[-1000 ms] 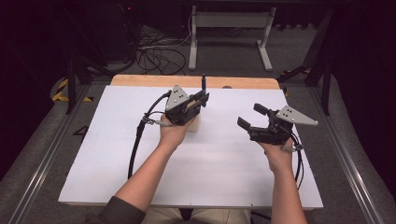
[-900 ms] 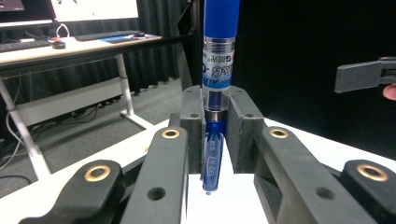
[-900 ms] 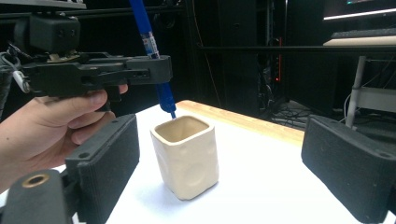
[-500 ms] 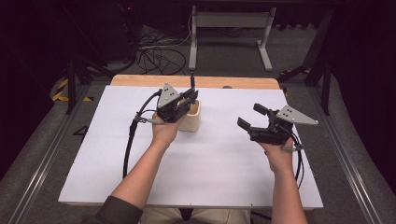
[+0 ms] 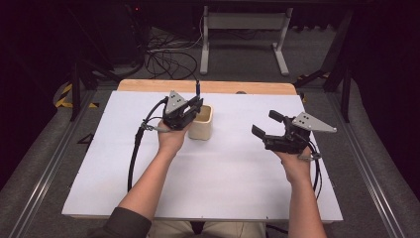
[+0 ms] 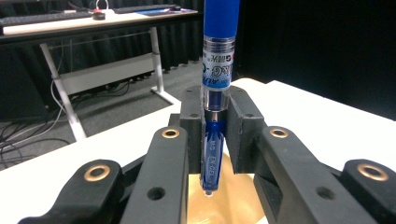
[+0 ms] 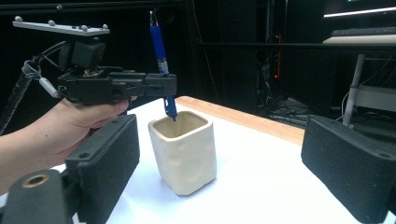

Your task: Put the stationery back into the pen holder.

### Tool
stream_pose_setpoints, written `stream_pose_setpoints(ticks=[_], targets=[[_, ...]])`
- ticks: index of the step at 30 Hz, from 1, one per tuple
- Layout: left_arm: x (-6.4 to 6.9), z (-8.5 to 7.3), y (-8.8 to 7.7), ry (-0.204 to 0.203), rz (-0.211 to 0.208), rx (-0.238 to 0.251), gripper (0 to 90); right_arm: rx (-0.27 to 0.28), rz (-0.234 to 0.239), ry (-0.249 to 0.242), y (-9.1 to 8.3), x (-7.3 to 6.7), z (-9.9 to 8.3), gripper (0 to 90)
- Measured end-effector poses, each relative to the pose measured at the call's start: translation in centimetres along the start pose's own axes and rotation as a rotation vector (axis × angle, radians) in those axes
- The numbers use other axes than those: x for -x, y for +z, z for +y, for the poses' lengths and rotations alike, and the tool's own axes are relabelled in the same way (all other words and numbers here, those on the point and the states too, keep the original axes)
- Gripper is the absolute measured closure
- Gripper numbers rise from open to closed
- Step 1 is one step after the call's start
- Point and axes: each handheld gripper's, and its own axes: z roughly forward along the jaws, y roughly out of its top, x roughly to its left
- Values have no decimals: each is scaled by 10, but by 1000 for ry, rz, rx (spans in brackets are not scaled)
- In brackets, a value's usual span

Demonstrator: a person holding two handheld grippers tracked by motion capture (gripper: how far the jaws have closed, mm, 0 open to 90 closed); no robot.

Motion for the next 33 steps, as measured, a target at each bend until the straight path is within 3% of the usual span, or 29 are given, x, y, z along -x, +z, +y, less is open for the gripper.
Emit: stream_pose_setpoints(ticks=[8,21,33], targets=[[-6,-8,4,-15,12,-32,787,-8,-2,-7,1,0,-1,124],[-5,-24,14,-35,-7,-90,786,-14,-3,-2,2,1,-1,125],[-8,-28,16,-36,-24,-98,785,-21,-15,-16,3,-1,-1,125]])
